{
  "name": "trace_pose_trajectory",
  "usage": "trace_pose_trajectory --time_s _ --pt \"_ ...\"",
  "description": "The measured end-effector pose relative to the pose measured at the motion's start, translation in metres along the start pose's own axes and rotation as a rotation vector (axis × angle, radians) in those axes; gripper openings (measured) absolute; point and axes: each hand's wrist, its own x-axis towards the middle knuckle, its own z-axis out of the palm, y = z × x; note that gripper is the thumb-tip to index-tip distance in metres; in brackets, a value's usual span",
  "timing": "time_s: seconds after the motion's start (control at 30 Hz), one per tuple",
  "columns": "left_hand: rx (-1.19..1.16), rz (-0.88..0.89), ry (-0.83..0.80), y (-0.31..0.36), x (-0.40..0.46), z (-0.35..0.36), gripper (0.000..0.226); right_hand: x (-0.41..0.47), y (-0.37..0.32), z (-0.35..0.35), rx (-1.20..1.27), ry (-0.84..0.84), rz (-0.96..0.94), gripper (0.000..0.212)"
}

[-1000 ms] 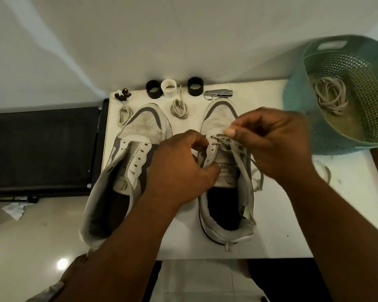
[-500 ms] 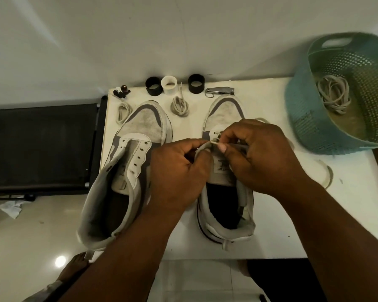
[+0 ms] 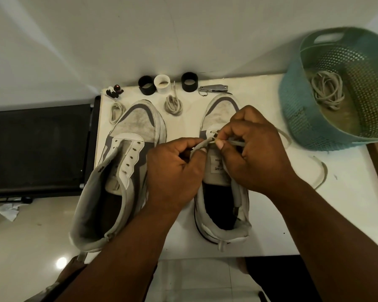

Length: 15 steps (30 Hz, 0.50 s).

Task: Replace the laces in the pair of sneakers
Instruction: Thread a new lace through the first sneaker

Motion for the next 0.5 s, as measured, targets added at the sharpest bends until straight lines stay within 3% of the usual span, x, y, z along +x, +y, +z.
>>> trace_pose_trajectory --time_s 0.37,0.5 --pt "-0.029 0.040 0.024 -0.001 -0.001 -0.001 0.012 -0.001 0.005 0.007 0.039 -0.050 -0.007 0.003" --pt "-0.094 0.014 -0.002 -0.003 0.002 -0.001 0.027 -0.004 0.006 0.013 0.039 -0.059 0.003 0.005"
